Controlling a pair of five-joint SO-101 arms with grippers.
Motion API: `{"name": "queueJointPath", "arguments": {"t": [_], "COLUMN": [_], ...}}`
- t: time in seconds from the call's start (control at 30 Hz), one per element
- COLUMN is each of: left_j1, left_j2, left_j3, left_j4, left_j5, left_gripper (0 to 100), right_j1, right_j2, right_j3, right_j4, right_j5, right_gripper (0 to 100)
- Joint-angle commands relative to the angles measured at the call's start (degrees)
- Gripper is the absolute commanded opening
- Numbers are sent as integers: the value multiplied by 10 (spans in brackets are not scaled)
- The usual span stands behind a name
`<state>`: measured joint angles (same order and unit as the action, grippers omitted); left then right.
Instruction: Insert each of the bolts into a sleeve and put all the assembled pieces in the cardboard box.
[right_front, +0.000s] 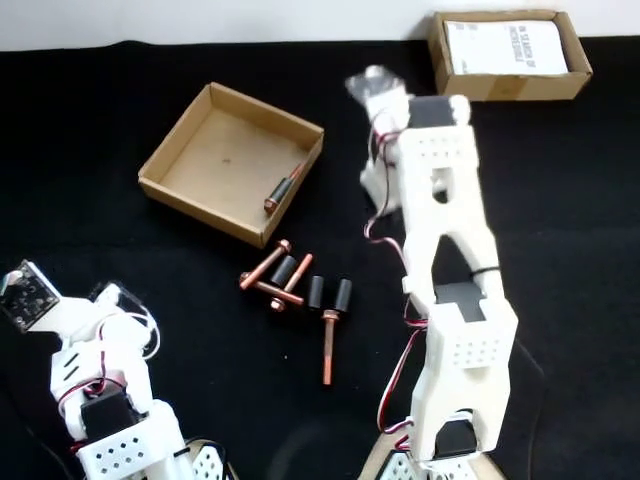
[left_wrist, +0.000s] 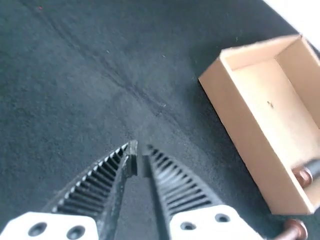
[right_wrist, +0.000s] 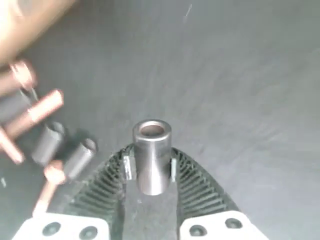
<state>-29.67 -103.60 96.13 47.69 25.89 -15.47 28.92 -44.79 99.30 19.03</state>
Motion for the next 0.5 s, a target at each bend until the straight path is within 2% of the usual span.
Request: {"name": "queueJointPath", "arguments": {"t": [0.0, 0.1, 0.2, 0.37, 0.47], "left_j1": [33, 40, 48, 125, 151], "left_j2": [1, 1, 2, 2, 1], "left_j3": [10, 10, 10, 10, 5], "left_j4": [27, 36, 39, 71, 67], "left_j5": [-3, -3, -28, -96, -128], "left_gripper": [132, 136, 136, 139, 140], "right_j1": [13, 10, -4, -17, -13], "right_j2": [-87, -196, -332, -562, -681], "right_j3": [-89, -7, 142, 421, 556], "right_j4": [20, 20, 20, 18, -7], "right_j5": [-29, -29, -31, -33, -89], "right_gripper": [6, 6, 6, 6, 6]}}
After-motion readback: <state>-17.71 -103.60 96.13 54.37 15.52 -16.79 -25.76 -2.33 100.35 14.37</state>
